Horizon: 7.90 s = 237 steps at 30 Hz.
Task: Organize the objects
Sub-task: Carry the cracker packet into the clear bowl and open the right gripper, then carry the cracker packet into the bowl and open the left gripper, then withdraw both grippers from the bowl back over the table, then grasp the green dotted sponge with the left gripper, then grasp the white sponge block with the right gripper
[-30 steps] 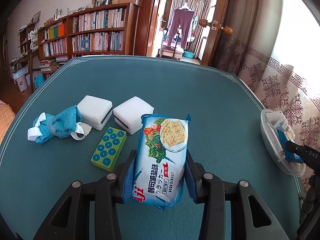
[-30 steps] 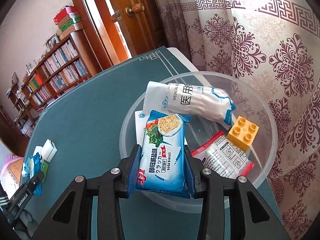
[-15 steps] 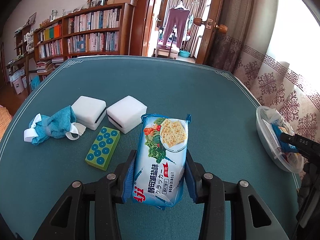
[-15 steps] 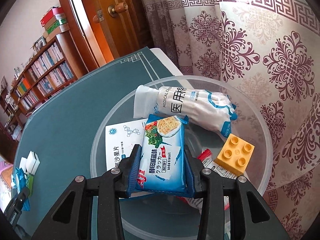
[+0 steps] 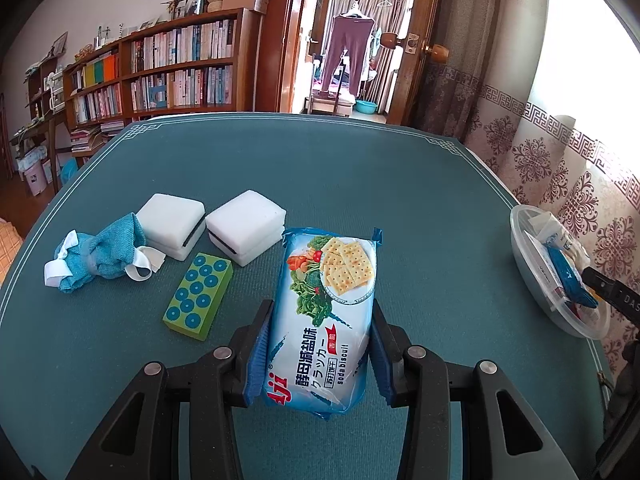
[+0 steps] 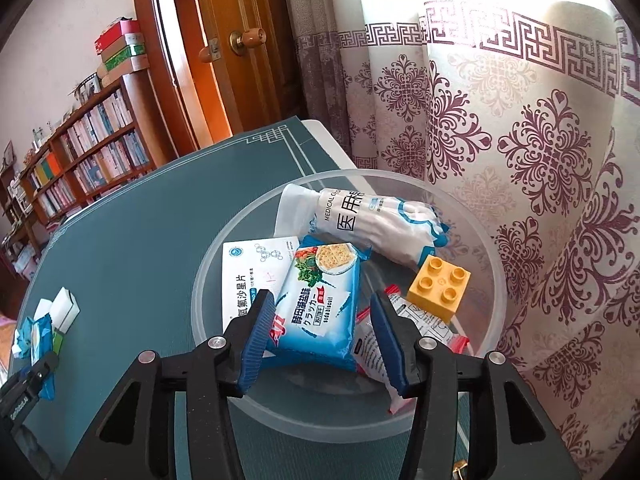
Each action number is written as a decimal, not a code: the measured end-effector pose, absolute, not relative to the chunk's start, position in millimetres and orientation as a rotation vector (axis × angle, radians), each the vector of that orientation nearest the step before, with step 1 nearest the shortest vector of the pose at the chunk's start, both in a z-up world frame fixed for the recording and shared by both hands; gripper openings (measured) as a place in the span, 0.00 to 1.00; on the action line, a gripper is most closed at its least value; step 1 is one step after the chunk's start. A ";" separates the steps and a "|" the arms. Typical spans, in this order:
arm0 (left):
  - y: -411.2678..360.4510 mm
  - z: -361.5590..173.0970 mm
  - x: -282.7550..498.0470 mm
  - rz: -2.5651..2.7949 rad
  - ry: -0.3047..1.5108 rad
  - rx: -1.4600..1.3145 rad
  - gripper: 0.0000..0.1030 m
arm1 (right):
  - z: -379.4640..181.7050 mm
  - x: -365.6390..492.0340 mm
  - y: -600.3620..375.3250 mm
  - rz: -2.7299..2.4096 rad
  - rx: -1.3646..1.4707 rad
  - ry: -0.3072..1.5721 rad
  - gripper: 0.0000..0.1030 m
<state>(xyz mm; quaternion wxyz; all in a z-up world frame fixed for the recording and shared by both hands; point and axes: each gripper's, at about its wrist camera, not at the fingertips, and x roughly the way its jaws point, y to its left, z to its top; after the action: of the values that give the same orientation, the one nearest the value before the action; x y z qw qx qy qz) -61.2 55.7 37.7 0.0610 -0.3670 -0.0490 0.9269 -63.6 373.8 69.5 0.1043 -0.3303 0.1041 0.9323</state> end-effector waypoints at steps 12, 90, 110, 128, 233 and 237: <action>65.6 31.4 -63.2 2.763 -0.107 -1.138 0.45 | 67.3 1.4 340.7 2.781 -0.827 0.288 0.57; 202.7 74.5 -57.4 2.698 0.234 -0.942 0.99 | 49.9 38.3 339.2 2.900 -0.989 0.212 0.63; 124.2 57.5 -53.1 2.776 0.128 -1.018 0.99 | 37.6 29.3 283.1 2.929 -1.097 0.181 0.63; 61.8 44.2 -60.3 2.853 0.016 -1.123 0.99 | 28.8 16.2 264.7 2.926 -1.180 0.165 0.63; -64.8 42.8 -76.1 2.971 -0.423 -1.130 0.30 | 24.3 -195.0 41.4 3.271 -1.509 -0.372 0.56; -63.8 42.5 -75.7 2.971 -0.417 -1.128 0.30 | 25.2 -188.0 44.2 3.268 -1.500 -0.356 0.55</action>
<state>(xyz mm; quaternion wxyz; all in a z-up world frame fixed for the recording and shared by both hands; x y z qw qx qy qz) -75.7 -63.8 42.5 -0.0317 -0.3517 -0.1299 0.9265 -188.0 44.2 25.2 -0.2338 -0.4036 -0.0959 0.8793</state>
